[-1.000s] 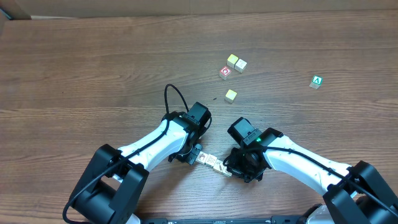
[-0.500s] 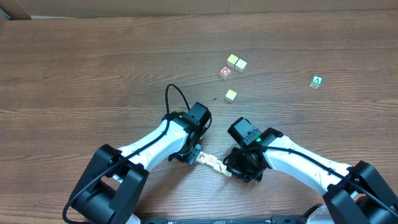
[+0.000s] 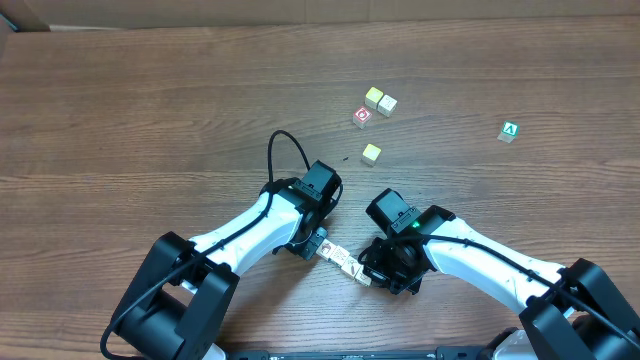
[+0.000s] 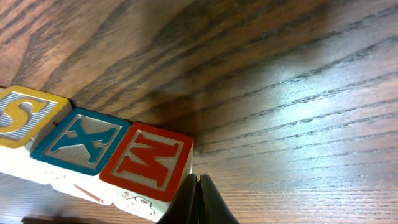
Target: Flip 5 blocks
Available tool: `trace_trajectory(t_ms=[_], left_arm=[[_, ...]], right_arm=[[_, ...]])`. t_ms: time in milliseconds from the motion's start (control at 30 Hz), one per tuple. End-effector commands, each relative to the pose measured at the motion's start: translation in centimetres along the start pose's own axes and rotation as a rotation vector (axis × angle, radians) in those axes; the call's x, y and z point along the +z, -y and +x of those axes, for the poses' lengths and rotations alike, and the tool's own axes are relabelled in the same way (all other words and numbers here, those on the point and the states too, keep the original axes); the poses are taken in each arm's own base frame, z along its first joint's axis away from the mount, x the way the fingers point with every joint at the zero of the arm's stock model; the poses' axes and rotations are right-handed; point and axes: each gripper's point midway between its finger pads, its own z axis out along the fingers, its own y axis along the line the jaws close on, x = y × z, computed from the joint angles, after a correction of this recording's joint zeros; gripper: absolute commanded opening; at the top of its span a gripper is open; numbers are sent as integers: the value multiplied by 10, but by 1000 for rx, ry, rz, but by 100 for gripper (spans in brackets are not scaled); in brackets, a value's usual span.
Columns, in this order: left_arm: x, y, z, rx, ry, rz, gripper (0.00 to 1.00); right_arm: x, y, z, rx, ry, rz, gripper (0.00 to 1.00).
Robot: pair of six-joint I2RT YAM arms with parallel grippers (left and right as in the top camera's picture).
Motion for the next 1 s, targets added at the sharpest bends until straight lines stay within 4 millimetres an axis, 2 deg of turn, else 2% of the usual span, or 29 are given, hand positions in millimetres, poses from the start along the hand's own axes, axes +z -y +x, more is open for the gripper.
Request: trace_trajectory(t_ms=[0, 467, 967], left_arm=[[16, 3, 12, 37, -49, 8, 4], [15, 4, 12, 38, -49, 10, 4], [16, 3, 5, 119, -20, 7, 4]], right_arm=[[-2, -8, 4, 22, -13, -23, 4], [-2, -10, 4, 193, -18, -29, 4], [-2, -12, 5, 223, -28, -37, 4]])
